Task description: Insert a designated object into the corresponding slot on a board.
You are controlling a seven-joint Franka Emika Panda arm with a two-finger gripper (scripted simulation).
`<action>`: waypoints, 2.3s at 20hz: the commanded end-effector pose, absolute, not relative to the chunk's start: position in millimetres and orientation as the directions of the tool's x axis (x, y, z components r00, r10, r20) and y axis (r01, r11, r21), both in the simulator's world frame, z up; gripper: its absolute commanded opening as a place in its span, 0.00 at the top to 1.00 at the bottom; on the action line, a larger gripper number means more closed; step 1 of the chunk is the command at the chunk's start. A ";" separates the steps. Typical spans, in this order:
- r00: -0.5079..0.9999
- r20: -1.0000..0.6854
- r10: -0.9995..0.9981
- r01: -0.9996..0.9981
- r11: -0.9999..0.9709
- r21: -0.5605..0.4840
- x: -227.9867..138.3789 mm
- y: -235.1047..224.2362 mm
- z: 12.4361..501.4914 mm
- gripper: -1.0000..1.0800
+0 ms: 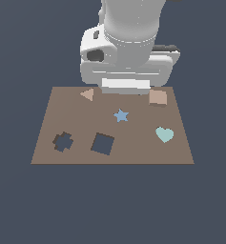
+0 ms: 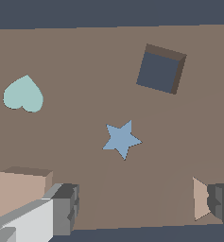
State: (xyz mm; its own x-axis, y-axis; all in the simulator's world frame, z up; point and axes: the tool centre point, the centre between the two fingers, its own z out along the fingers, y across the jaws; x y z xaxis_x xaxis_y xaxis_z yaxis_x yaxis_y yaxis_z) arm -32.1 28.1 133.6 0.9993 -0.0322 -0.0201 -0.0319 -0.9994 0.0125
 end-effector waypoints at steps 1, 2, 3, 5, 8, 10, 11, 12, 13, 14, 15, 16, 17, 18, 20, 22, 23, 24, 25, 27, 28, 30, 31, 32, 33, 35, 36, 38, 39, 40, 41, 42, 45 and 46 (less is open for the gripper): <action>0.999 -0.018 -0.044 -0.044 -0.999 0.011 -40.4 45.1 123.4 0.04; 0.999 -0.017 -0.050 -0.050 -0.999 0.010 -44.0 52.8 118.7 0.04; 0.998 -0.016 -0.057 -0.057 -0.998 0.009 -47.7 60.9 113.8 0.04; 0.997 -0.013 -0.070 -0.070 -0.997 0.008 -55.2 78.2 103.3 0.04; 0.996 -0.010 -0.090 -0.090 -0.996 0.005 -65.2 103.5 88.2 0.04; 0.995 -0.007 -0.102 -0.102 -0.995 0.004 -70.6 118.7 79.1 0.04; 0.994 -0.006 -0.107 -0.107 -0.994 0.003 -72.9 125.5 75.1 0.04; 0.994 -0.006 -0.112 -0.112 -0.994 0.002 -75.0 131.9 71.3 0.04; 0.993 -0.005 -0.116 -0.116 -0.993 0.002 -76.8 137.7 67.9 0.04; 0.993 -0.004 -0.120 -0.120 -0.993 0.001 -78.3 143.0 64.8 0.04; 0.992 -0.003 -0.123 -0.123 -0.992 0.001 -79.7 147.8 61.9 0.04; 0.992 -0.003 -0.127 -0.127 -0.992 0.001 -80.8 152.1 59.4 0.04; 0.992 -0.002 -0.129 -0.129 -0.992 0.000 -81.8 155.9 57.2 0.04; 0.991 -0.002 -0.132 -0.132 -0.991 0.000 -82.5 159.2 55.3 0.04; 0.991 -0.001 -0.136 -0.136 -0.991 0.000 -83.6 164.3 52.3 0.04; 0.990 0.000 -0.138 -0.138 -0.990 0.000 -84.1 167.3 50.5 0.04; 0.990 0.000 -0.138 -0.138 -0.990 0.000 -84.3 168.1 50.1 0.04; 0.990 0.000 -0.138 -0.138 -0.990 0.000 -84.3 168.5 49.9 0.04; 0.991 -0.001 -0.136 -0.136 -0.991 0.000 -84.5 167.5 50.6 0.04; 0.991 -0.001 -0.136 -0.136 -0.991 0.000 -84.4 167.7 49.2 0.04; 0.991 -0.001 -0.136 -0.136 -0.991 0.000 -84.4 167.9 47.4 0.04; 0.991 -0.001 -0.137 -0.137 -0.991 0.000 -84.1 167.9 42.0 0.04; 0.991 -0.001 -0.137 -0.137 -0.991 0.000 -84.0 168.3 38.3 0.04; 0.990 0.000 -0.138 -0.138 -0.990 0.000 -83.9 168.2 35.4 0.04; 0.990 0.000 -0.138 -0.138 -0.990 0.000 -83.9 168.4 32.9 0.04; 0.990 0.000 -0.138 -0.138 -0.990 0.000 -83.8 168.5 30.2 0.04; 0.990 0.000 -0.138 -0.138 -0.990 0.000 -83.8 168.5 29.8 0.04; 0.990 0.000 -0.138 -0.138 -0.990 0.000 -83.8 168.5 29.8 1.00; 0.990 0.000 -0.138 -0.138 -0.990 0.000 -83.8 168.5 29.8 1.00; 0.990 0.000 -0.138 -0.138 -0.990 0.000 -83.8 168.5 29.8 1.00; 0.990 0.000 -0.138 -0.138 -0.990 0.000 -83.8 168.5 29.8 1.00; 0.990 0.000 -0.138 -0.138 -0.990 0.000 -83.8 168.5 29.8 1.00; 0.990 0.000 -0.138 -0.138 -0.990 0.000 -83.8 168.5 29.8 1.00; 0.990 0.000 -0.138 -0.138 -0.990 0.000 -83.8 168.5 29.8 1.00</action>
State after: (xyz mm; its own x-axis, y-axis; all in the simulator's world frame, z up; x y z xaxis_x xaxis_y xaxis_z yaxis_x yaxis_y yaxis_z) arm -84.0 169.2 30.8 0.9905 -0.1374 0.0003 -0.1374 -0.9905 -0.0006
